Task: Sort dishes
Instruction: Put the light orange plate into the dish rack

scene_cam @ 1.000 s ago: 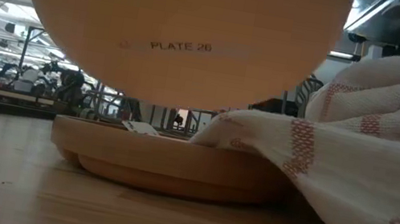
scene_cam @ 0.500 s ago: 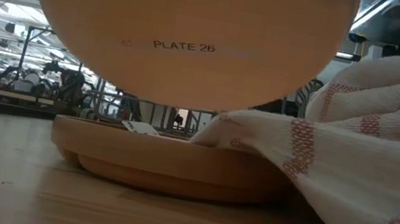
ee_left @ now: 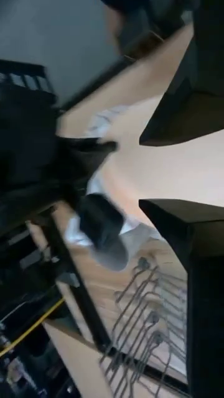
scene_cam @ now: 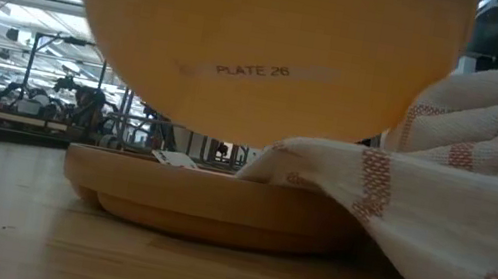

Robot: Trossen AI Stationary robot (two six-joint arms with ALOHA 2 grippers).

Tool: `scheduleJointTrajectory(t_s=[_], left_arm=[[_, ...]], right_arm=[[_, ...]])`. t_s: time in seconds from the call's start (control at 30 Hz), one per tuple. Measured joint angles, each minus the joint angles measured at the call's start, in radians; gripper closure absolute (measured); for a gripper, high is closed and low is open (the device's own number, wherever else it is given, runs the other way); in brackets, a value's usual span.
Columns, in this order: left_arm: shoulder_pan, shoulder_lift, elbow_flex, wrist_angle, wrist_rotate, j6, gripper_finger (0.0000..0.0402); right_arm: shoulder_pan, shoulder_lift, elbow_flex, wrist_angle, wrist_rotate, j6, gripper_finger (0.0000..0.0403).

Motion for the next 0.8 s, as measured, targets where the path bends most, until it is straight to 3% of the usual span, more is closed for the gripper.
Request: scheduleJointTrajectory(t_s=[0.07, 0.4, 0.7, 0.8], left_arm=[[-0.013, -0.058, 0.0, -0.027, 0.0, -0.04, 0.0257], [-0.164, -0.343, -0.001, -0.388, 0.002, -0.544, 0.0269], [-0.346, -0.389, -0.003, -0.519, -0.114, -0.762, 0.0286], [-0.393, -0.389, -0.013, -0.52, -0.124, -0.818, 0.0292]], right_arm=[[-0.001, 0.0, 0.0, 0.002, 0.018, 0.04, 0.039], [-0.022, 0.0, 0.089, 0.11, 0.135, 0.192, 0.0394], [-0.041, -0.004, 0.326, 0.159, 0.353, 0.19, 0.0395], [-0.053, -0.06, 0.299, 0.244, 0.446, 0.195, 0.0395]])
